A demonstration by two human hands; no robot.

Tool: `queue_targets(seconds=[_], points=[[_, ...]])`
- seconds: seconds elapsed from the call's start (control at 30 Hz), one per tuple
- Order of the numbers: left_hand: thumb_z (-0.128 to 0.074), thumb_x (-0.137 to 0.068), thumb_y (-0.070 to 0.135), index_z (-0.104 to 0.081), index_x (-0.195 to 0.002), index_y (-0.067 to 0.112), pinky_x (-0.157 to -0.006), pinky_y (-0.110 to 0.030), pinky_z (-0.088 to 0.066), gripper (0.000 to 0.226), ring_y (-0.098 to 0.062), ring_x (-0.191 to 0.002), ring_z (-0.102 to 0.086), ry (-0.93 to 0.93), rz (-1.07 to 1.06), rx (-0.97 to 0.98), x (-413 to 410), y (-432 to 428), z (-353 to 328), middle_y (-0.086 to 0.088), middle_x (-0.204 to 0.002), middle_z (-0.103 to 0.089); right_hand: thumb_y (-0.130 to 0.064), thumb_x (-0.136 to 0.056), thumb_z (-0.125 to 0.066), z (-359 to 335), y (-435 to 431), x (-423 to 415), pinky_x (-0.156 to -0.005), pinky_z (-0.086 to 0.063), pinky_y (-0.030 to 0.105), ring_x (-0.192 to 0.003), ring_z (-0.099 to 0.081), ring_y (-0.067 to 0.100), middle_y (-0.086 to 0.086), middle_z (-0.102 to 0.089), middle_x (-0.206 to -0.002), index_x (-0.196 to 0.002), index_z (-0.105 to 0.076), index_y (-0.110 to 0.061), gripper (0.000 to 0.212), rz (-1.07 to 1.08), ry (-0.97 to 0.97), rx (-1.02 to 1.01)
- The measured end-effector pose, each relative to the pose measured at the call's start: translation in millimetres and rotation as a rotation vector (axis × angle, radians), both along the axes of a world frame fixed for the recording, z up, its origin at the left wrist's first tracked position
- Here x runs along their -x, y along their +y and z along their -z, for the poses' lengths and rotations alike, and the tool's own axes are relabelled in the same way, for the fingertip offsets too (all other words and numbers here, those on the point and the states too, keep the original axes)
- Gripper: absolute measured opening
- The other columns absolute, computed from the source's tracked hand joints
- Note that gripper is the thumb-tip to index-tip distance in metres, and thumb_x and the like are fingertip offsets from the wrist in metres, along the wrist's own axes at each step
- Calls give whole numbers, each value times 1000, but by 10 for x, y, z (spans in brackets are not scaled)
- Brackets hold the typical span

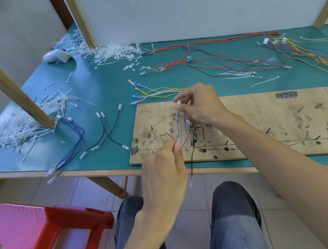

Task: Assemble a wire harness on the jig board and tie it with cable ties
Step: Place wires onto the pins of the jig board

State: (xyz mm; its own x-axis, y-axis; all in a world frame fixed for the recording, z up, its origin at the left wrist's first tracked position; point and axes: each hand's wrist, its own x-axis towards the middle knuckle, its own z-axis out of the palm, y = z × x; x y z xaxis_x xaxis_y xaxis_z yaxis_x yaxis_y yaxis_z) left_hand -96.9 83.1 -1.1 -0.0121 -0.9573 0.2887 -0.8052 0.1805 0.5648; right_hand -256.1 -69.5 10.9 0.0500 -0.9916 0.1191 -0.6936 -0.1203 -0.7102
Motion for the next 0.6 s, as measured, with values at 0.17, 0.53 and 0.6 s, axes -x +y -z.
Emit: queue_targets(seconds=[0.17, 0.53, 0.6], points=[[-41, -109, 34, -47, -80, 28, -45, -25, -27, 30, 1, -60, -37, -95, -13, 2, -35, 77, 52, 15, -55, -37, -26, -88, -86, 55, -45, 10, -56, -35, 3, -52, -55, -13, -13, -70, -72, -102, -84, -22, 15, -20, -21, -36], [-33, -110, 39, -42, -84, 28, -48, -34, -35, 29, -19, -57, -49, -334, 41, -193, -103, 94, 104, 10, -61, -41, -30, -94, -79, 5, -43, -12, -56, -36, 0, -52, -56, -12, -21, -57, -48, -100, -85, -22, 12, -64, 112, -91], [-36, -109, 34, -42, -85, 26, -53, -36, -41, 26, -22, -61, -50, -390, 51, -233, -126, 104, 106, 9, -64, -39, -30, -97, -76, 21, -20, -17, -64, -43, 10, -55, -57, -11, -26, -51, -41, -102, -85, -22, 13, -72, 150, -81]])
